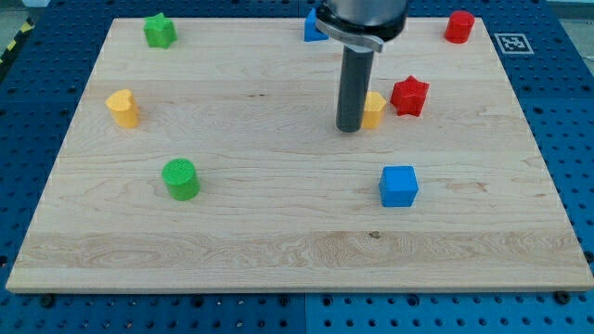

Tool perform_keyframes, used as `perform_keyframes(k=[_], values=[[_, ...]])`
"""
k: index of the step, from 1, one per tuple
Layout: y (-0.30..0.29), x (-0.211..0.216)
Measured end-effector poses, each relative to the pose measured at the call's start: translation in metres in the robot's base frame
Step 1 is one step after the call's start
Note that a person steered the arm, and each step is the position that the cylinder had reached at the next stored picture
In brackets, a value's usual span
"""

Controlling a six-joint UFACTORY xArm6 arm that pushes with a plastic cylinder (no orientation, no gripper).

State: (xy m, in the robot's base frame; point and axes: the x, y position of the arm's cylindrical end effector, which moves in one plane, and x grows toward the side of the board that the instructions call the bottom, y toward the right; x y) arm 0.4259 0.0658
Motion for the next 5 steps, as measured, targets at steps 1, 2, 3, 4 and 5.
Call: perform_keyframes(k=[1,2,3,4,5], values=[[0.002,0.008],[-0.050,-0.007],[-0.064,-0.050],[-0.023,-0.051],[0.013,-0.029]])
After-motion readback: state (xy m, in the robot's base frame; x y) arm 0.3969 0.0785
